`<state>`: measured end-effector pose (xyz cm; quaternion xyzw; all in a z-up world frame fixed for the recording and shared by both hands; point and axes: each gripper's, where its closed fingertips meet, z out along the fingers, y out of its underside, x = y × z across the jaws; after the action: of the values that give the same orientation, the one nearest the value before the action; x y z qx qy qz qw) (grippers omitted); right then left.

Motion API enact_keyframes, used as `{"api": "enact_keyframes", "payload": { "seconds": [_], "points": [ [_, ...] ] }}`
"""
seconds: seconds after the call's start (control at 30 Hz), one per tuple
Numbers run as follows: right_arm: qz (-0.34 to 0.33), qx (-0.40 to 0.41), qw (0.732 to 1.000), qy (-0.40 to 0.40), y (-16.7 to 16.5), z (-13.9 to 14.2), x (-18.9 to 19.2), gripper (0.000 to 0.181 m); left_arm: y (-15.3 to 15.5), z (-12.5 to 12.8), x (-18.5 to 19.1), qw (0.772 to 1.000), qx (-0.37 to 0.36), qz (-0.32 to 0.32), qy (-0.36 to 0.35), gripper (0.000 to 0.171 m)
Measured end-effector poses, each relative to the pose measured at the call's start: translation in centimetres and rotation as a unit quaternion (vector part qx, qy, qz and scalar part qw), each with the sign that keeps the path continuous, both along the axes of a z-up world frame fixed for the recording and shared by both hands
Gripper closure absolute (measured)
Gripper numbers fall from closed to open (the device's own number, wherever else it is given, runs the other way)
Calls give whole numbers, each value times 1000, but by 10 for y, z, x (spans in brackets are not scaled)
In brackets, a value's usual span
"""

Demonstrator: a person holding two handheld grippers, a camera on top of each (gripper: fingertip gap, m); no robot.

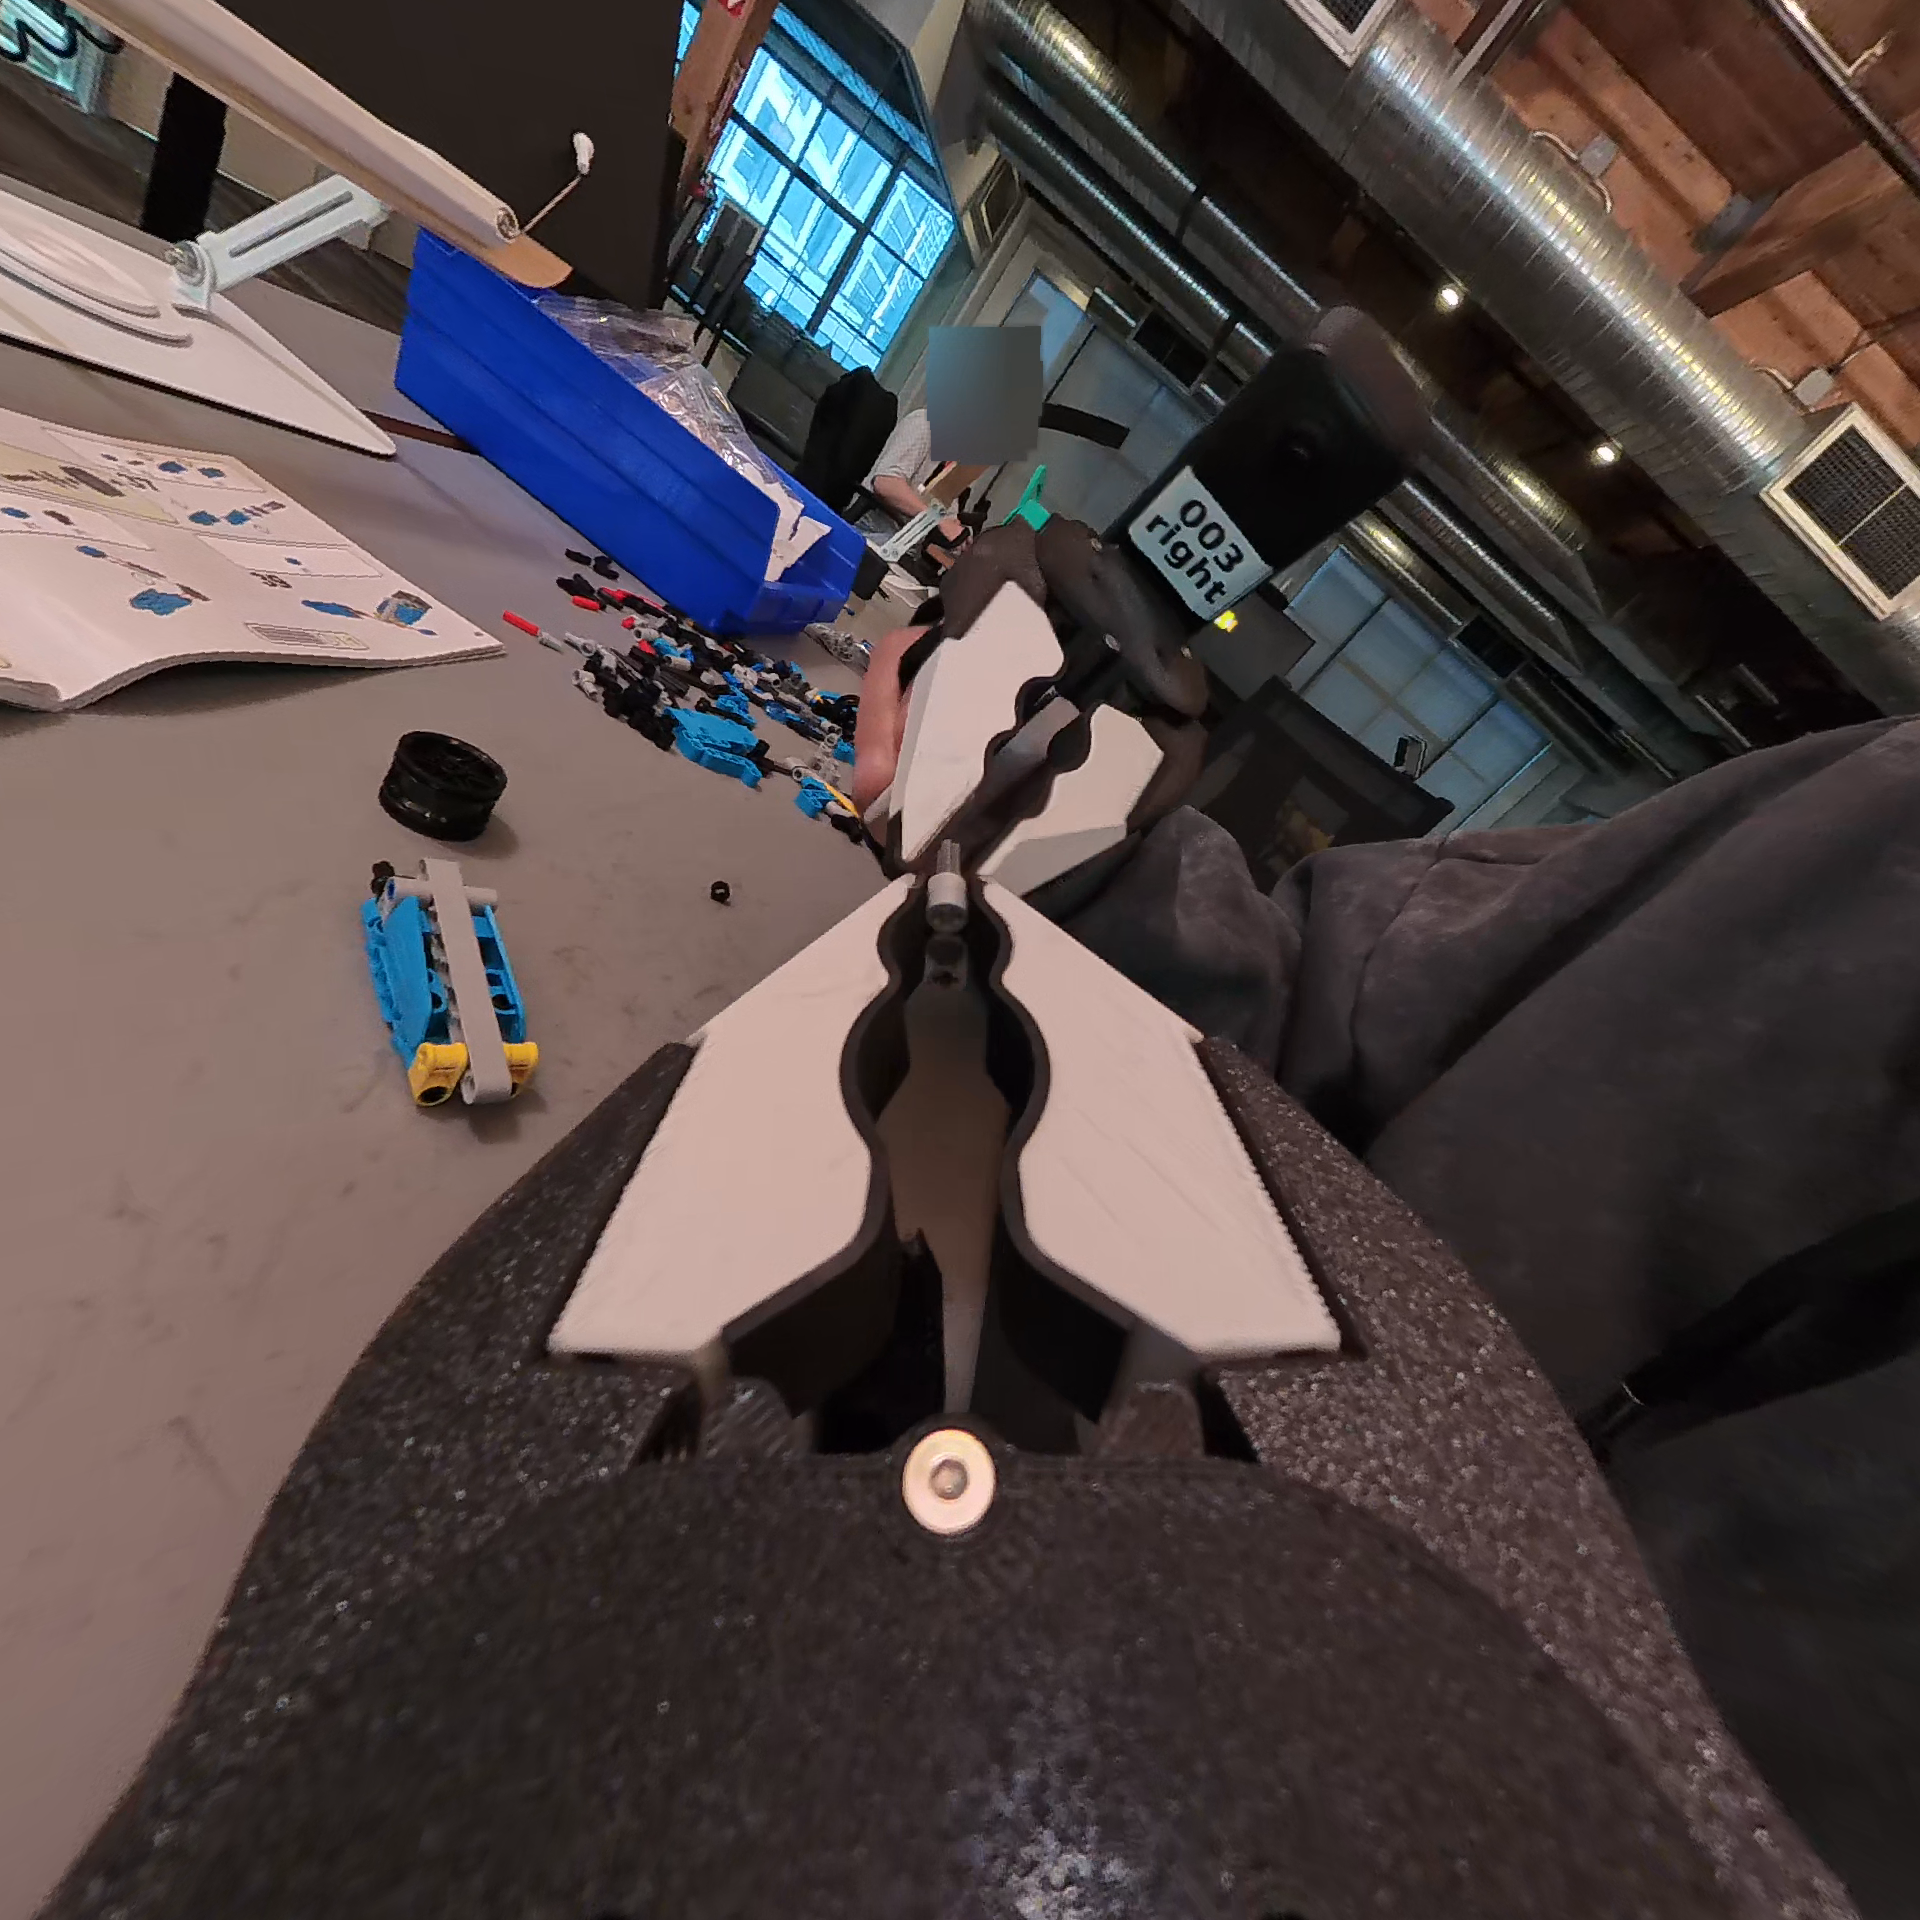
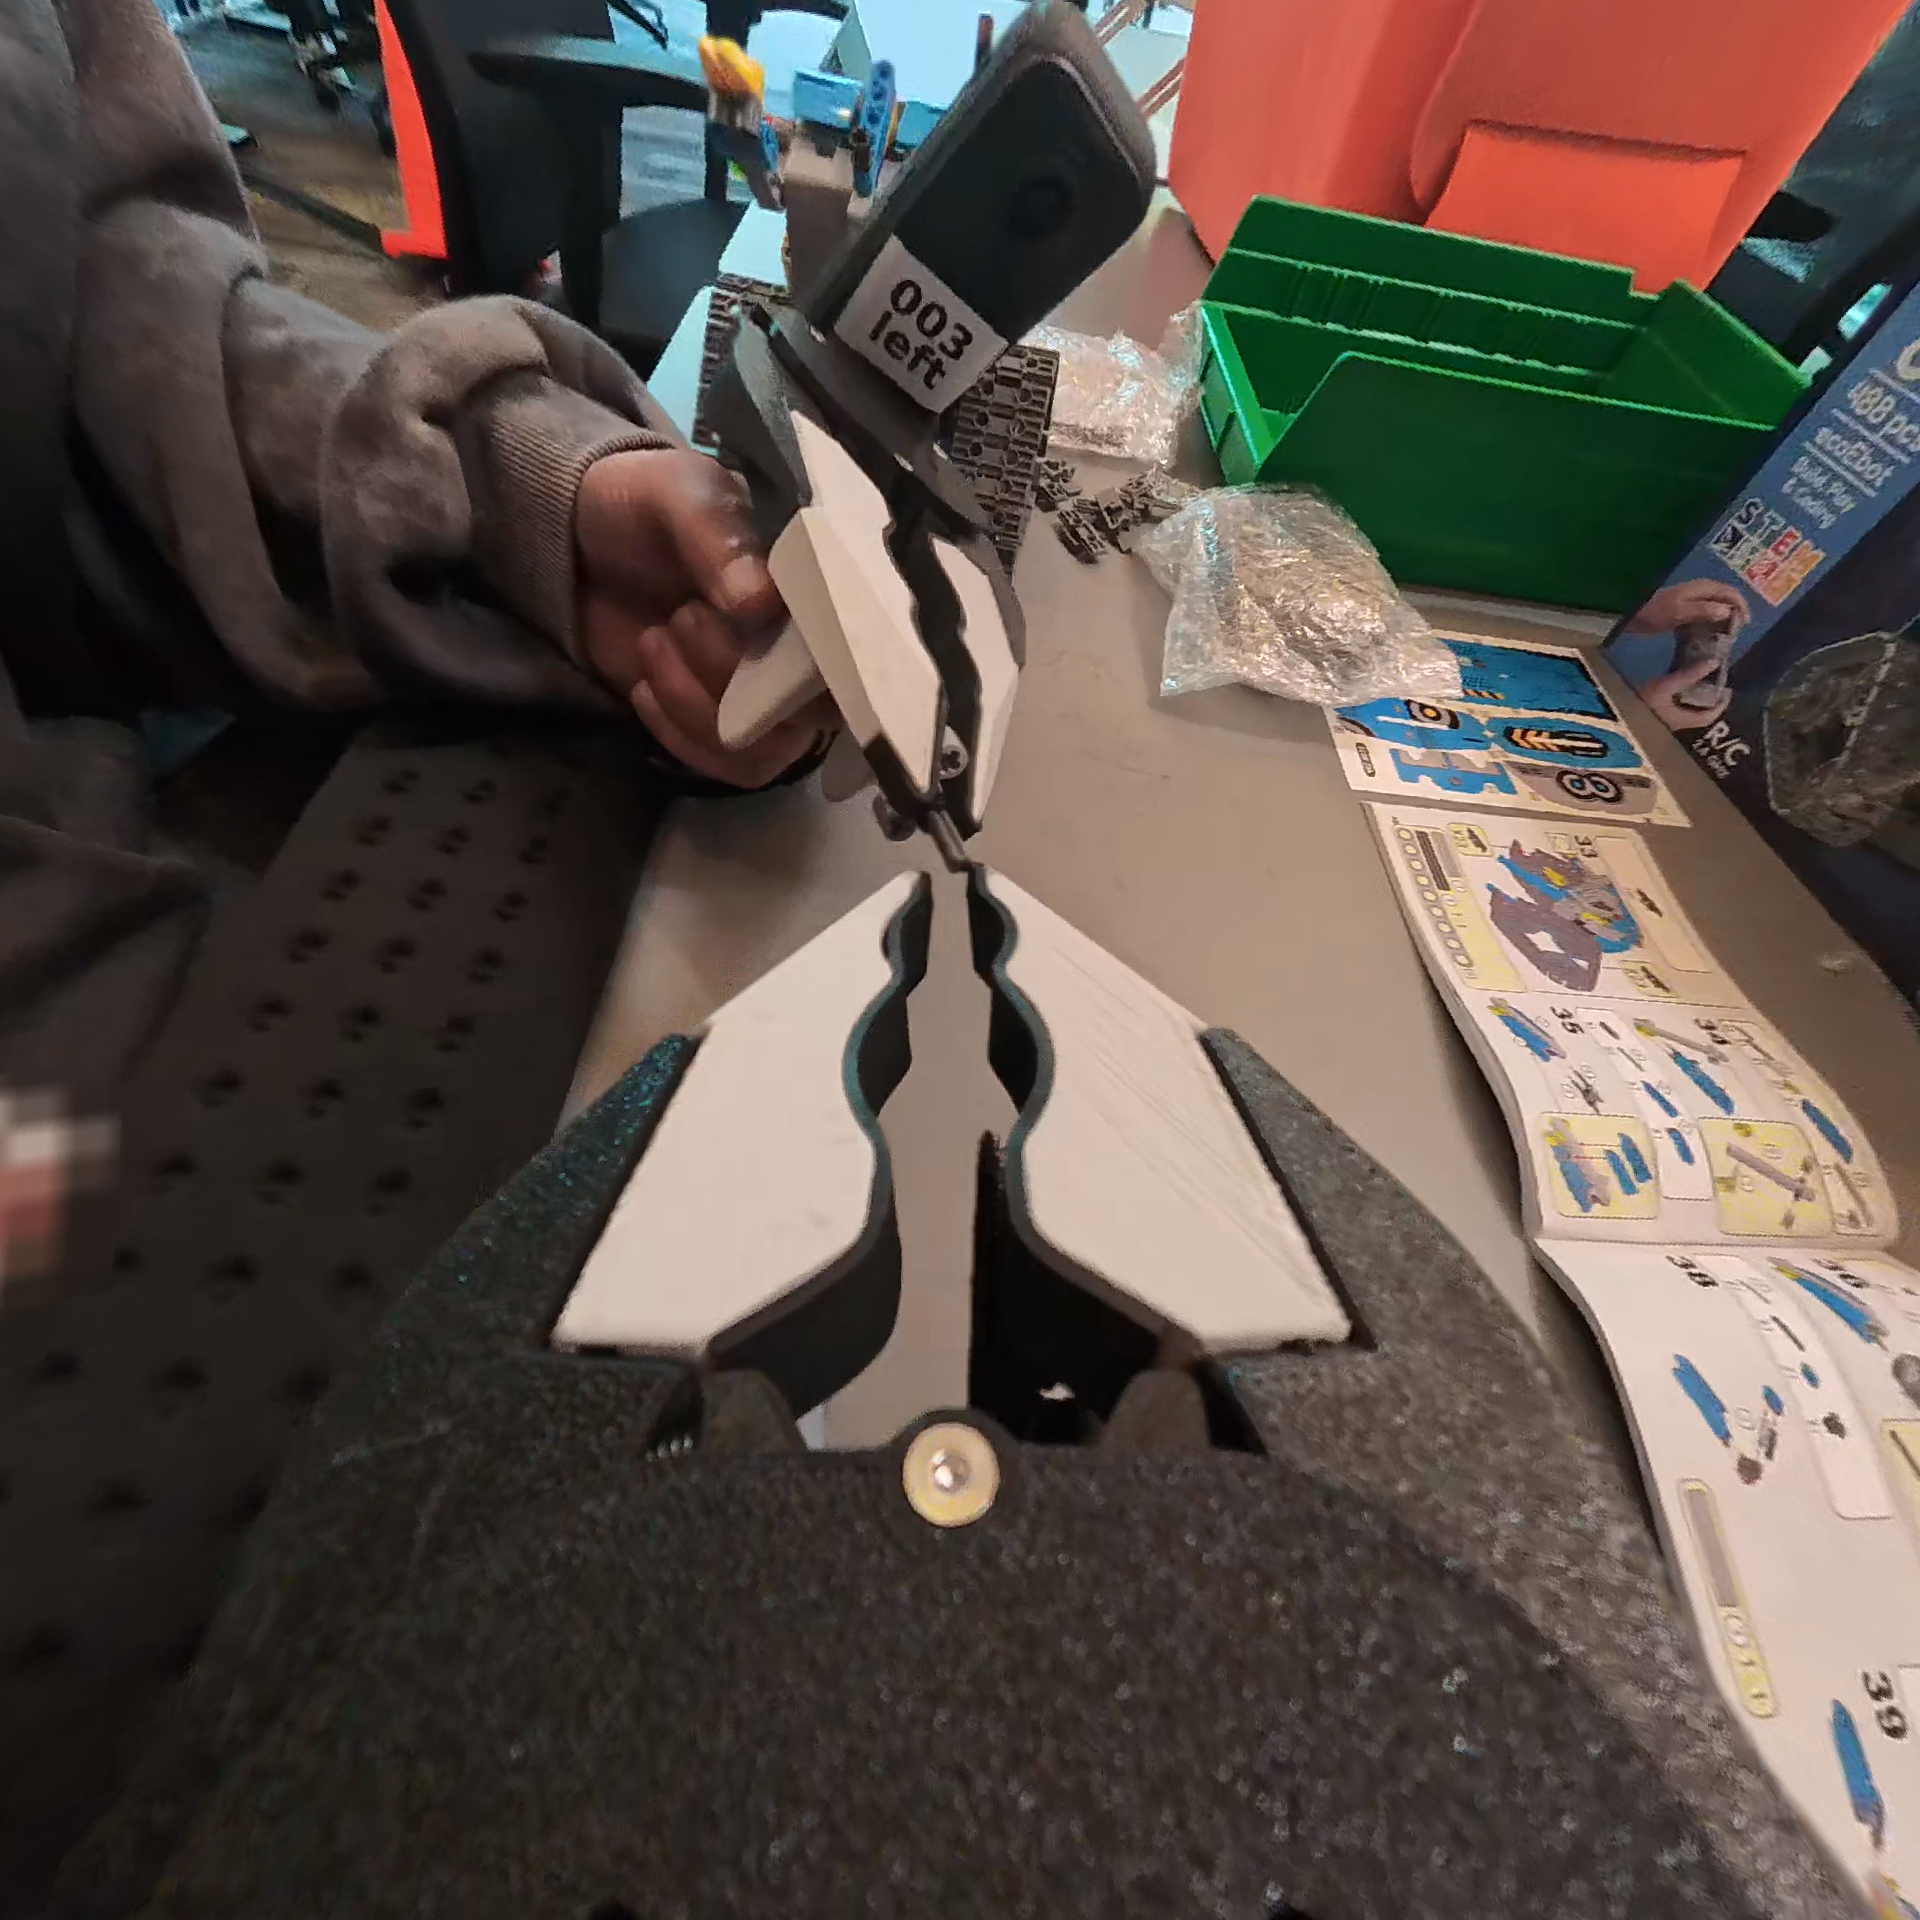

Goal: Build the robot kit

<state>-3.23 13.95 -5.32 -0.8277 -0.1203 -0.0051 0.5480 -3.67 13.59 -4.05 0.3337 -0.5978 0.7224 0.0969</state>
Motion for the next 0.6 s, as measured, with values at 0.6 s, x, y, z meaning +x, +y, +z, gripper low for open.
{"api": "enact_keyframes", "payload": {
  "seconds": [0.6],
  "points": [
    [21,-63,990,-120,-4,-19,-6,179,-8,-19,-8,993,108,-21,-34,165]
  ]
}}
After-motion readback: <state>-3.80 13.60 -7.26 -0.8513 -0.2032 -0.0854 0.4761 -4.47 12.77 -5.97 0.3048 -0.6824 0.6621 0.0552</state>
